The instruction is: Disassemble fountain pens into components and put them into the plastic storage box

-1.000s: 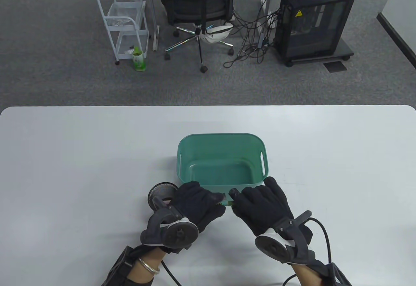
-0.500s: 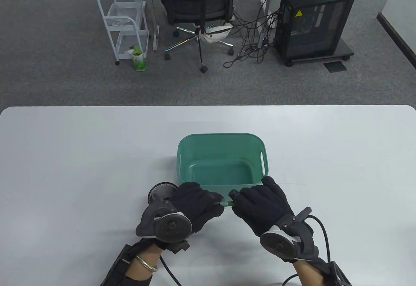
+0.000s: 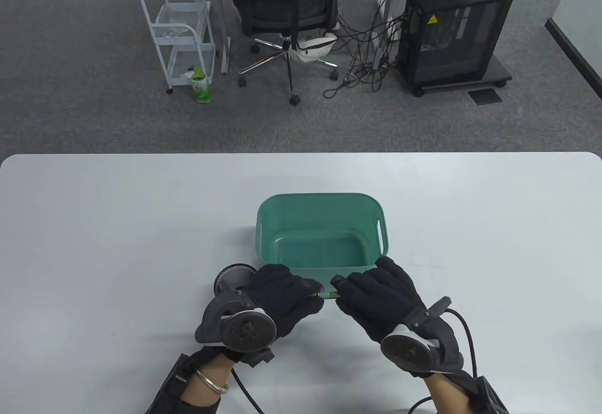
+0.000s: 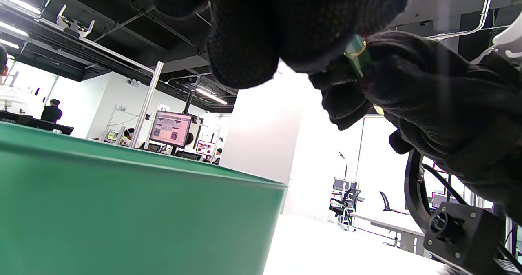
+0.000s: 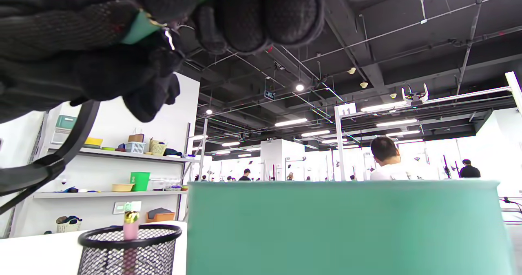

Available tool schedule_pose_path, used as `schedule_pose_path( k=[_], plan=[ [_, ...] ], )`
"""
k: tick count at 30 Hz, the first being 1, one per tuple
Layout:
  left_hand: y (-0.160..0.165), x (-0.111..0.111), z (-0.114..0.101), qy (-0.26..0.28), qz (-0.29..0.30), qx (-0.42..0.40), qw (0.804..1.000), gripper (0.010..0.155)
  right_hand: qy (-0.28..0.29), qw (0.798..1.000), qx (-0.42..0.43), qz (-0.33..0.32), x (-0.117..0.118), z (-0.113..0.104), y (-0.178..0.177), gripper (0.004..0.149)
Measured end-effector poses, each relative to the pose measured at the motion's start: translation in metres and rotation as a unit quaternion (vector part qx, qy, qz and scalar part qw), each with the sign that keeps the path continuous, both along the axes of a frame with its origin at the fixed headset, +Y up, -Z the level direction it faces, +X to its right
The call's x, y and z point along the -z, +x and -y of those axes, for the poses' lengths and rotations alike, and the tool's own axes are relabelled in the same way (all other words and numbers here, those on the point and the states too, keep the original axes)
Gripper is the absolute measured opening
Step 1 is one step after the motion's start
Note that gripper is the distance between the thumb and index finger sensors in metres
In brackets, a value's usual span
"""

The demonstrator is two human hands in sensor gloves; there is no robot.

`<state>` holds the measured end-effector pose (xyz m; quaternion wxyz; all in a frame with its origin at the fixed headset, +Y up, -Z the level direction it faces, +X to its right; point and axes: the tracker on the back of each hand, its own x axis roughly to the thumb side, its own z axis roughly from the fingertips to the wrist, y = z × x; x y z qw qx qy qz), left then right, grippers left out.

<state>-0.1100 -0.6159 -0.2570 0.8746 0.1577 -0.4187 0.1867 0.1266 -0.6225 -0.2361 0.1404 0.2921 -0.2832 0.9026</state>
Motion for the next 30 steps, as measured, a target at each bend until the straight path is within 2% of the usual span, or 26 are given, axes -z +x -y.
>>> schedule_pose_path(
  k=[14, 15, 17, 19, 22, 25, 30],
  plan=[
    [-0.002, -0.001, -0.003, -0.002, 0.010, -0.011, 1.000, 0.047, 0.007, 1.000, 0.006, -0.008, -0.001, -0.002, 0.002, 0.043],
    [-0.012, 0.000, -0.005, 0.008, -0.039, -0.017, 0.999, 0.047, 0.020, 0.999, 0.008, 0.025, 0.001, -0.003, 0.009, 0.043],
    [-0.042, 0.005, -0.012, 0.004, -0.072, -0.043, 0.996, 0.047, 0.045, 0.996, 0.000, 0.079, 0.003, -0.011, 0.038, 0.043],
    [-0.062, 0.007, -0.020, 0.002, -0.089, -0.099, 0.991, 0.047, 0.023, 0.995, 0.063, 0.071, 0.001, -0.021, 0.051, 0.043],
    [-0.066, 0.006, -0.023, 0.006, -0.093, -0.116, 0.989, 0.047, 0.043, 0.993, 0.048, 0.095, 0.003, -0.024, 0.054, 0.043],
    [-0.061, 0.005, -0.022, 0.019, -0.106, -0.096, 0.990, 0.047, 0.026, 0.995, 0.050, 0.086, 0.007, -0.019, 0.053, 0.043],
    [-0.059, 0.005, -0.022, 0.015, -0.101, -0.098, 0.990, 0.047, 0.031, 0.994, 0.045, 0.091, 0.005, -0.020, 0.051, 0.043]
  ],
)
